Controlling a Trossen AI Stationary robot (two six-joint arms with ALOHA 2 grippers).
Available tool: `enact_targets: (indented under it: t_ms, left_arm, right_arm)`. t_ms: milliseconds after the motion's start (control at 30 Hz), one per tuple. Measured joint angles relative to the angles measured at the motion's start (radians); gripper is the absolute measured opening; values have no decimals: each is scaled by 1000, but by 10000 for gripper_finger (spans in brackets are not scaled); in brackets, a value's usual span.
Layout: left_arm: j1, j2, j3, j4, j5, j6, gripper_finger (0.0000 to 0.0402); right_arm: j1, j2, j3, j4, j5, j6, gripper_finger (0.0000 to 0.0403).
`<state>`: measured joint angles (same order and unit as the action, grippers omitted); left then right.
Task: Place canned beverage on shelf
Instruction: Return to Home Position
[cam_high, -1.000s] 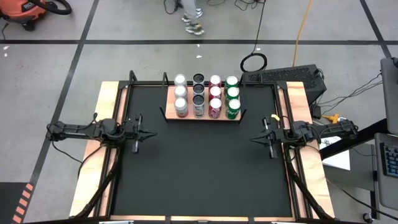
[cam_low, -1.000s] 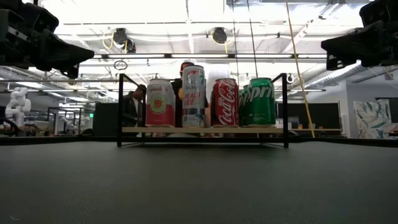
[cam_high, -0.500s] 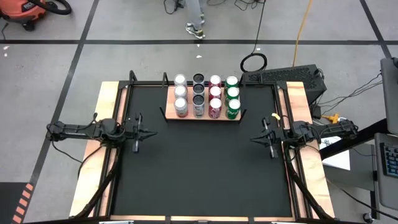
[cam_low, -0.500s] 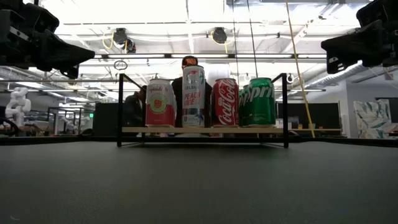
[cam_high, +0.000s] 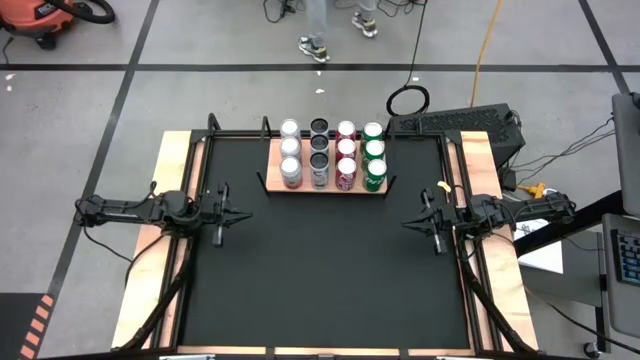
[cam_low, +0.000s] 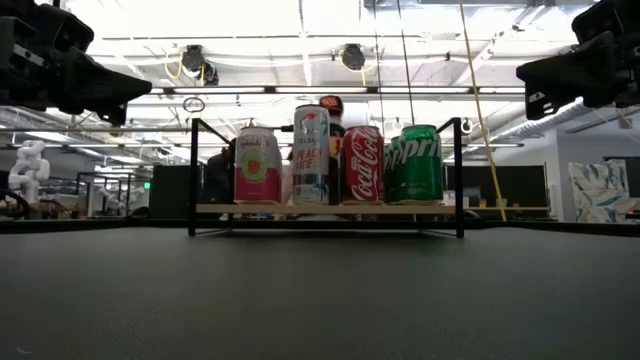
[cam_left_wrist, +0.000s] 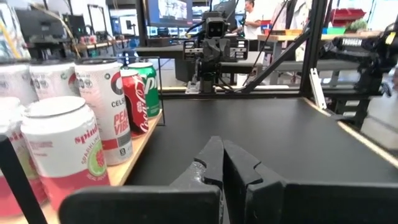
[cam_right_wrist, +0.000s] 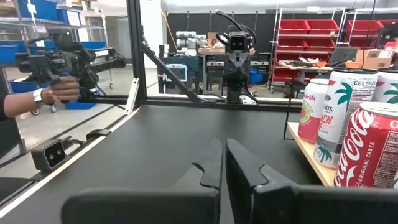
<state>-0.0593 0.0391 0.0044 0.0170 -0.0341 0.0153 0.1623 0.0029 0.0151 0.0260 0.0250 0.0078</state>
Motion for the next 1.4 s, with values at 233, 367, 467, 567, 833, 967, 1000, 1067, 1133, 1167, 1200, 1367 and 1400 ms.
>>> enact_targets:
  t_ms: [233, 367, 467, 567, 833, 967, 1000, 1067, 1133, 1167, 1200, 1367, 1400]
  left_arm:
    - [0, 0, 0, 1, 0, 45, 0]
    - [0, 0, 0, 1, 0, 45, 0]
    - [0, 0, 0, 1, 0, 45, 0]
    - [0, 0, 0, 2, 0, 44, 0]
    - [0, 0, 0, 2, 0, 44, 0]
    - [0, 0, 0, 2, 0, 44, 0]
    - [0, 0, 0, 2, 0, 44, 0]
    - [0, 0, 0, 3, 0, 44, 0]
    - [0, 0, 0, 3, 0, 44, 0]
    - [0, 0, 0, 3, 0, 44, 0]
    - [0, 0, 0, 3, 0, 44, 0]
    - [0, 0, 0, 3, 0, 44, 0]
    - [0, 0, 0, 3, 0, 44, 0]
  right_arm:
    - [0, 0, 0, 4, 0, 0, 0]
    - [0, 0, 0, 5, 0, 0, 0]
    - [0, 0, 0, 5, 0, 0, 0]
    - [0, 0, 0, 6, 0, 0, 0]
    - [0, 0, 0, 6, 0, 0, 0]
    - [0, 0, 0, 6, 0, 0, 0]
    - [0, 0, 0, 6, 0, 0, 0]
    - [0, 0, 0, 6, 0, 0, 0]
    - [0, 0, 0, 6, 0, 0, 0]
    - [0, 0, 0, 6, 0, 0, 0]
    - [0, 0, 0, 7, 0, 0, 0]
    - [0, 0, 0, 7, 0, 0, 0]
    - [0, 0, 0, 7, 0, 0, 0]
